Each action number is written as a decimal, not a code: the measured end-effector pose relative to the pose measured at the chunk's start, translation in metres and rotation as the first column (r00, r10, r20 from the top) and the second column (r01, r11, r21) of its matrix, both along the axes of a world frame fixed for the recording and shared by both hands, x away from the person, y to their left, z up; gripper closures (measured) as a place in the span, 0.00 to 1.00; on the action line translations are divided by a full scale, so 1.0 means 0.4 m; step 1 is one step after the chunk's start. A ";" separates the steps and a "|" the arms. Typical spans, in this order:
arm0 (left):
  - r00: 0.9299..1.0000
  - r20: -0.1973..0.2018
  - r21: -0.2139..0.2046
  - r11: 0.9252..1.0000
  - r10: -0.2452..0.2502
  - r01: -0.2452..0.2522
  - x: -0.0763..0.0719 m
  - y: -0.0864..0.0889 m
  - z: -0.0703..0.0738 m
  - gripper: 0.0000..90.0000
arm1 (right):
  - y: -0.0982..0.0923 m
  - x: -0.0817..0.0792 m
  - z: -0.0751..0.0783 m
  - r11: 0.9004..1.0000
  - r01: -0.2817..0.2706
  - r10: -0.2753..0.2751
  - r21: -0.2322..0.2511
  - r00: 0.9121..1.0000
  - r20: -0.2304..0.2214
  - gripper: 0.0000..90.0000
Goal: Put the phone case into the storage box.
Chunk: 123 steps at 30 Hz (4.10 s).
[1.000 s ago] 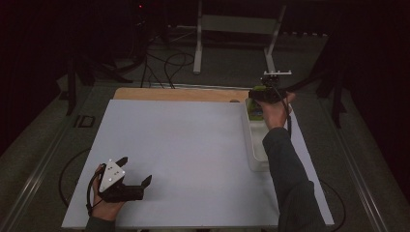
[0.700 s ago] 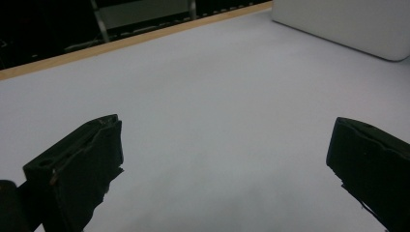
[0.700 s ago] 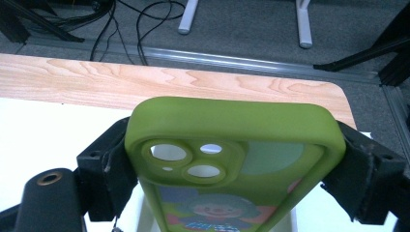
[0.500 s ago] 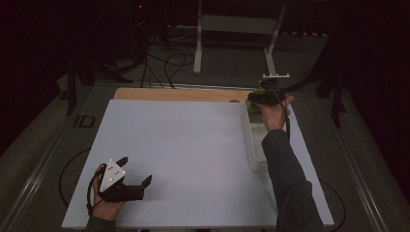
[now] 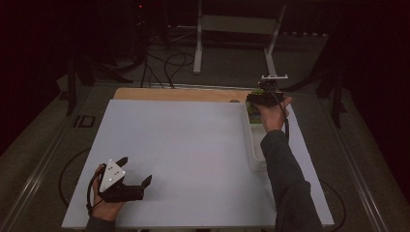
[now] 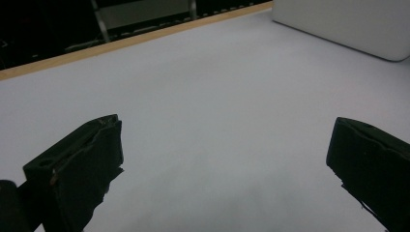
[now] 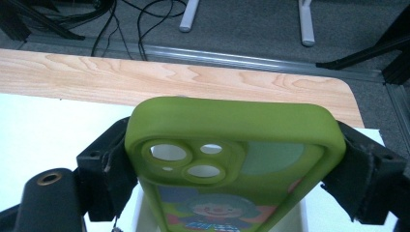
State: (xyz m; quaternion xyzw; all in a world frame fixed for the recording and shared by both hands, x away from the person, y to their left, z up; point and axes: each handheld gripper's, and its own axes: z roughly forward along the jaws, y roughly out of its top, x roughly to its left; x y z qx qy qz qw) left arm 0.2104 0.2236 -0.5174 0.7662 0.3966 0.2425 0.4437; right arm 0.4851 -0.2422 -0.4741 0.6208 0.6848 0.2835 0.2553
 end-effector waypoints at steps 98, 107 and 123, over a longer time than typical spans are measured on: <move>1.000 -0.002 -0.011 1.000 0.011 -0.011 -0.003 0.008 -0.001 0.00 | 0.002 0.048 -0.050 1.000 0.000 0.000 -0.009 1.000 -0.014 0.10; 1.000 -0.001 -0.012 1.000 0.010 -0.011 -0.003 0.007 -0.001 0.00 | 0.001 0.045 -0.046 1.000 -0.001 0.001 0.004 1.000 -0.005 0.08; 1.000 0.001 -0.014 1.000 0.009 -0.009 -0.004 0.004 0.000 0.00 | 0.000 0.032 -0.036 0.999 -0.026 0.026 0.022 1.000 0.012 0.08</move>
